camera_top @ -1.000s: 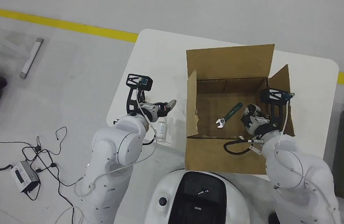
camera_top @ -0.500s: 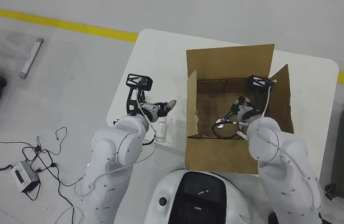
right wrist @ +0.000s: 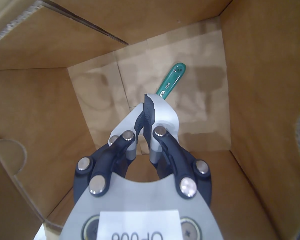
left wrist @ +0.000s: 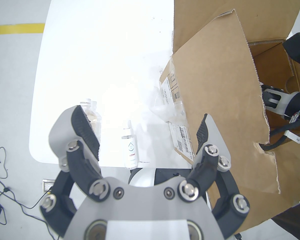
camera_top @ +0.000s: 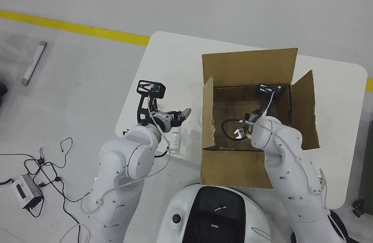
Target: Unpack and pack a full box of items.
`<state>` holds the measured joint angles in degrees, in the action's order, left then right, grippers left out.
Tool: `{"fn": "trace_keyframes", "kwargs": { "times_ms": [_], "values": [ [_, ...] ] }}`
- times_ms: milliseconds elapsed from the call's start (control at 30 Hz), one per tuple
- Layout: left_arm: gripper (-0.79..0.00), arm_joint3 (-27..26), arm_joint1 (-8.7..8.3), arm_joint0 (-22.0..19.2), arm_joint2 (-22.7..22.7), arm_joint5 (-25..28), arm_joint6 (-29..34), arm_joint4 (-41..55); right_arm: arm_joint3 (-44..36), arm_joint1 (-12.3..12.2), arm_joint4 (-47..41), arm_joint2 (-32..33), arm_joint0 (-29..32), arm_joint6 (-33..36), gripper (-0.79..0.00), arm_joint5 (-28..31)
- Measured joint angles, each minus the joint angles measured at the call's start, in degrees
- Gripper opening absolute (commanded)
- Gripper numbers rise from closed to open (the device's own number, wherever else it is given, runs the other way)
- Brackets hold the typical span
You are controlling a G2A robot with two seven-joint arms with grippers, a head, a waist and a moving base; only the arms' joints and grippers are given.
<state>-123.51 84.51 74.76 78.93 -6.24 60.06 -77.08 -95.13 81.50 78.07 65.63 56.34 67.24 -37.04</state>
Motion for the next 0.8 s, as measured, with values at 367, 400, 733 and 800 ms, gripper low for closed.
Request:
{"fn": "trace_keyframes", "kwargs": {
  "times_ms": [367,400,733,800],
  "values": [
    [0.000,0.0,0.00,0.0,0.0,0.0,0.0,0.0,1.5,0.7,0.7,0.4,-0.4,-0.1,-0.785,-0.1],
    [0.000,0.0,0.00,0.0,0.0,0.0,0.0,0.0,1.5,0.7,0.7,0.4,-0.4,-0.1,-0.785,-0.1],
    [0.000,0.0,0.00,0.0,0.0,0.0,0.0,0.0,3.0,1.2,0.6,0.0,-0.5,-1.5,-0.785,-0.5],
    [0.000,0.0,0.00,0.0,0.0,0.0,0.0,0.0,5.2,1.6,0.3,-0.5,-1.5,-1.5,-0.785,-1.5]
  ]
}}
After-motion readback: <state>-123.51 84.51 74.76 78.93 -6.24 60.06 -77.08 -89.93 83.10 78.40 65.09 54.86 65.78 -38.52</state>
